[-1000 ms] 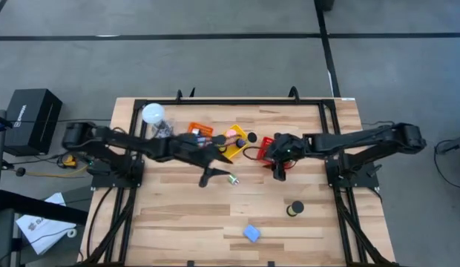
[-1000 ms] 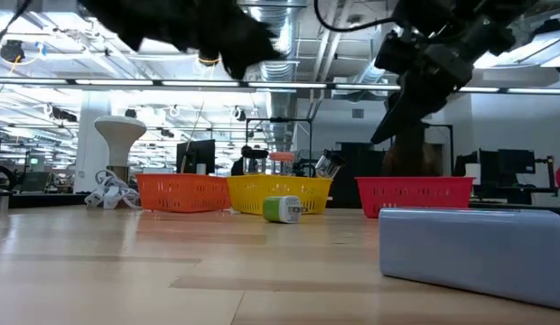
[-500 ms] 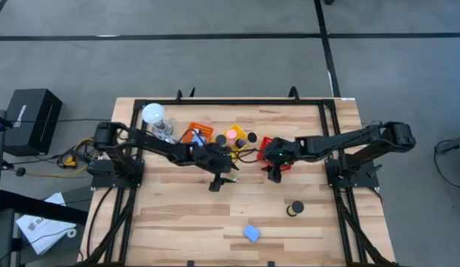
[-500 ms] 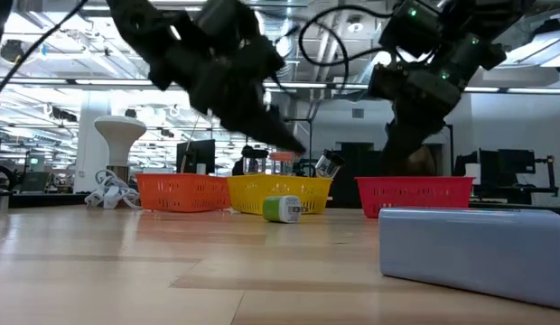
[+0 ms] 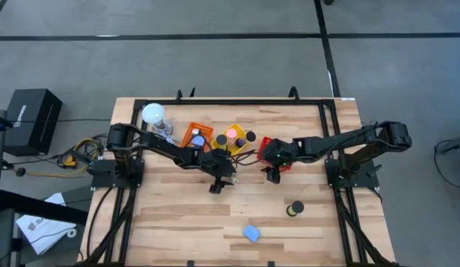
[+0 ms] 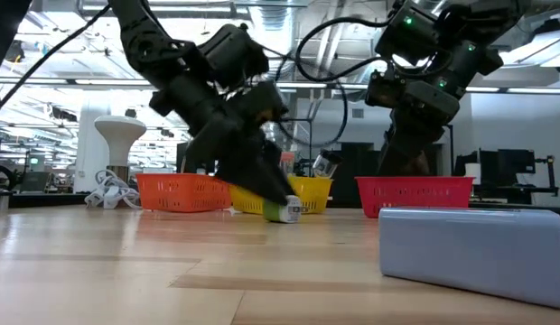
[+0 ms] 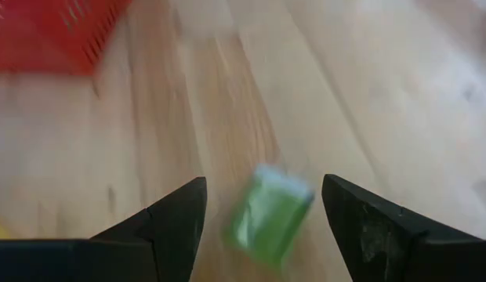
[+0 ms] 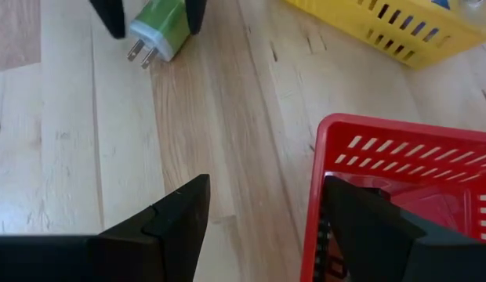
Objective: Pick & Place Office items
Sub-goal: Put the green charger adapter into the orange bin
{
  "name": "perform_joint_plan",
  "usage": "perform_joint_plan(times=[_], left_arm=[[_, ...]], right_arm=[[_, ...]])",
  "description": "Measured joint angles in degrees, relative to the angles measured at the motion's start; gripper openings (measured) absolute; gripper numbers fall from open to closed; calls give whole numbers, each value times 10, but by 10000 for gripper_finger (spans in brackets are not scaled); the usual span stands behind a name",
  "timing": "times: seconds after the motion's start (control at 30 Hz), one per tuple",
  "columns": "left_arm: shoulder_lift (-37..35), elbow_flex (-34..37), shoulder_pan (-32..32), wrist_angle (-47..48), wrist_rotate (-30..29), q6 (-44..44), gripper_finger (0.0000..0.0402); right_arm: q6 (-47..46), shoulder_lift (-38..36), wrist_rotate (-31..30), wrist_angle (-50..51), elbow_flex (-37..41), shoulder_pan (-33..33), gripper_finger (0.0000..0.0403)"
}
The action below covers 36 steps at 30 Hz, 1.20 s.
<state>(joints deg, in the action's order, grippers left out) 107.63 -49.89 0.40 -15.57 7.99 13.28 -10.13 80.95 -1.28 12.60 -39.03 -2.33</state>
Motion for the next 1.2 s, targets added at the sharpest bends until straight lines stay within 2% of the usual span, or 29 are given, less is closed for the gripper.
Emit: perform_joint_plan(times=[0.13, 0.67, 0.83, 1.03, 1.2], left_arm=[[2, 1, 0, 3, 0, 0, 243], [-4, 1, -4, 26, 14, -1, 141], [-14, 2, -4, 32, 15, -3, 128], [-72, 2, -4, 40, 15, -4, 134], [-156, 2, -5, 118, -3, -21, 125]], right_arm=[[0, 0, 0, 0, 0, 0, 240], [0, 0, 0, 0, 0, 0, 240], [0, 0, 0, 0, 0, 0, 240], [0, -1, 0, 0, 0, 0, 240], [0, -1, 0, 1, 0, 0, 240]])
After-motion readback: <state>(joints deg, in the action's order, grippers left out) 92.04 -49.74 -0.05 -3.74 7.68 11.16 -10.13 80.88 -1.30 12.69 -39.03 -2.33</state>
